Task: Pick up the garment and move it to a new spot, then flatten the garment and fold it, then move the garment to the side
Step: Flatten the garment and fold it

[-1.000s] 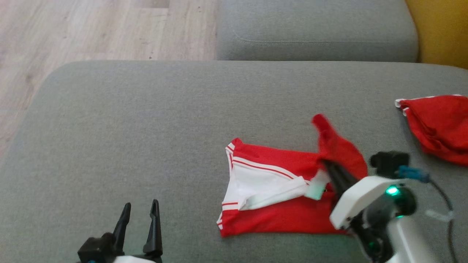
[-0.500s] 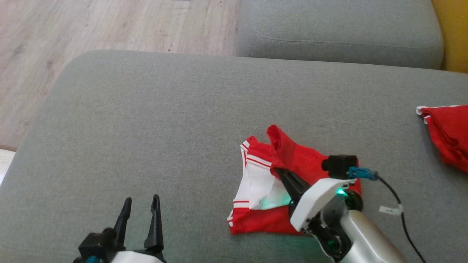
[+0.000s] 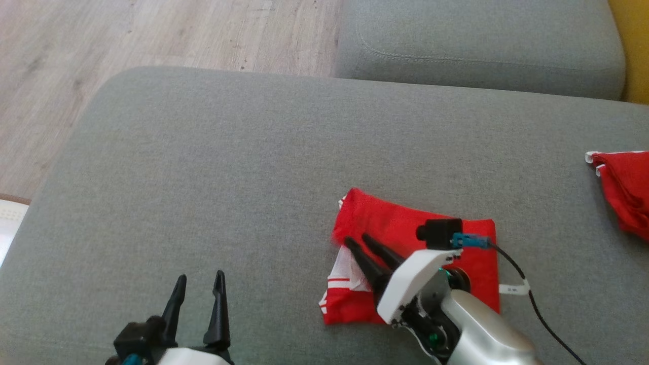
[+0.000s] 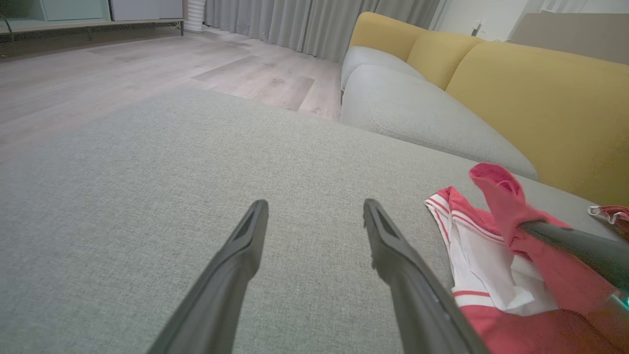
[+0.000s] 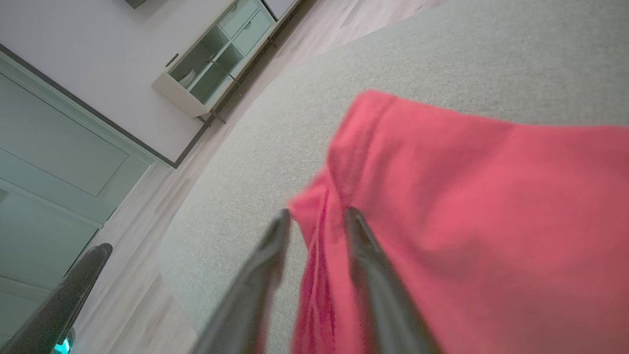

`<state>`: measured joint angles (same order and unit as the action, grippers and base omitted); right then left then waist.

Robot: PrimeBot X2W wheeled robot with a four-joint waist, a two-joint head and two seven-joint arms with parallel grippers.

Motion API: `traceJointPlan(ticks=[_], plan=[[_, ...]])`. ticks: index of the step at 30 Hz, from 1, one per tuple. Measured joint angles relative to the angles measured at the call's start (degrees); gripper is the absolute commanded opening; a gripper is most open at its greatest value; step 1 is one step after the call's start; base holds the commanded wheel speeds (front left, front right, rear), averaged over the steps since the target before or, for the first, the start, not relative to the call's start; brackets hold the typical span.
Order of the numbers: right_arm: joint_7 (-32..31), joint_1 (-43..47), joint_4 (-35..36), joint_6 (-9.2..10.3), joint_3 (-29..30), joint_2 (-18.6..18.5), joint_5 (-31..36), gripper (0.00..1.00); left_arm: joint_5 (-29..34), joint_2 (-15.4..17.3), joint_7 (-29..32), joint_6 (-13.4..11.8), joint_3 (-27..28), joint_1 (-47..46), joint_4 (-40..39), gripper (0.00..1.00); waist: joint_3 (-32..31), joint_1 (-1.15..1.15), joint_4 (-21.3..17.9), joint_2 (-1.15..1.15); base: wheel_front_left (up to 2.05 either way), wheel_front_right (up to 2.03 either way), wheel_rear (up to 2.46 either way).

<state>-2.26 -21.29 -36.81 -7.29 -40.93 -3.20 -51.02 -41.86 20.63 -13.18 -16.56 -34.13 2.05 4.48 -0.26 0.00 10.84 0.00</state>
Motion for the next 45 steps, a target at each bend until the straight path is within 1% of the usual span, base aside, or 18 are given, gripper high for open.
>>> traceJointPlan(ticks=[5, 8, 11, 15, 20, 24, 29, 32, 37, 43, 45], plan=[[3.7, -3.3, -0.3, 0.0, -3.4, 0.0, -0.7, 1.0, 0.0, -0.3, 0.0, -0.1, -0.4, -0.1, 0.0, 1.0, -0.1, 0.0, -0.5, 0.0, 0.0, 0.0, 0.0], [5.4, -4.4, -0.1, 0.0, -3.7, 0.0, 0.2, 1.0, 0.0, -0.3, 0.0, -0.1, -0.5, -0.1, 0.0, 1.0, -0.2, 0.0, -0.9, 0.0, 0.0, 0.0, 0.0], [8.5, -5.5, -0.8, 0.0, -2.3, 0.0, 4.2, 1.0, 0.0, -0.3, 0.0, -0.1, -0.8, -0.1, 0.0, 1.0, -0.4, 0.0, -1.6, 0.0, 0.0, 0.0, 0.0], [12.6, -6.3, -3.8, 0.0, 4.1, 0.0, 12.6, 1.0, 0.0, -0.4, 0.0, -0.2, -1.1, -0.1, -0.1, 1.0, -0.6, 0.0, -2.6, 0.0, 0.0, 0.0, 0.0], [14.9, -5.9, -5.6, 0.0, 16.2, 0.0, 25.4, 1.0, 0.1, -0.5, 0.0, -0.1, -1.3, -0.1, 0.0, 1.0, -1.1, 0.0, -3.8, 0.0, 0.0, 0.0, 0.0], [15.4, -1.4, -2.5, 0.0, 25.9, 0.0, 33.5, 1.0, 0.6, -0.5, -0.1, -0.1, -1.5, -0.7, 0.3, 1.0, -1.8, 0.0, -4.7, 0.0, 0.0, 0.0, 0.0], [15.2, 8.7, 4.1, 0.0, 34.0, 0.0, 39.7, 1.0, 0.7, -0.5, -0.1, -0.1, -1.5, -1.6, 0.9, 1.0, -2.8, 0.0, -6.1, 0.0, 0.0, 0.0, 0.0], [13.7, 13.5, 8.5, 0.0, 36.5, 0.1, 40.1, 1.0, 0.7, -0.8, -0.5, 0.0, -1.4, -1.6, 1.7, 1.0, -3.3, 0.0, -7.1, 0.0, 0.0, 0.0, 0.0], [12.3, 19.0, 14.6, 0.0, 38.7, 0.4, 41.6, 1.0, 0.7, -1.0, -0.6, 0.5, -0.9, -0.7, 3.2, 1.0, -4.3, 0.0, -8.8, 0.0, 0.0, 0.0, 0.0], [11.6, 24.0, 18.7, 0.0, 39.5, 0.5, 42.3, 1.0, 0.7, -1.4, -1.0, 0.6, -0.4, 1.5, 4.4, 1.0, -5.4, -0.01, -10.0, 0.0, 0.0, 0.0, 0.0], [11.6, 25.1, 19.5, 0.0, 39.5, 0.6, 42.4, 1.0, 0.7, -1.4, -1.0, 0.9, 0.1, 1.9, 4.4, 1.0, -5.5, -0.01, -10.3, 0.0, 0.0, 0.0, 0.0]])
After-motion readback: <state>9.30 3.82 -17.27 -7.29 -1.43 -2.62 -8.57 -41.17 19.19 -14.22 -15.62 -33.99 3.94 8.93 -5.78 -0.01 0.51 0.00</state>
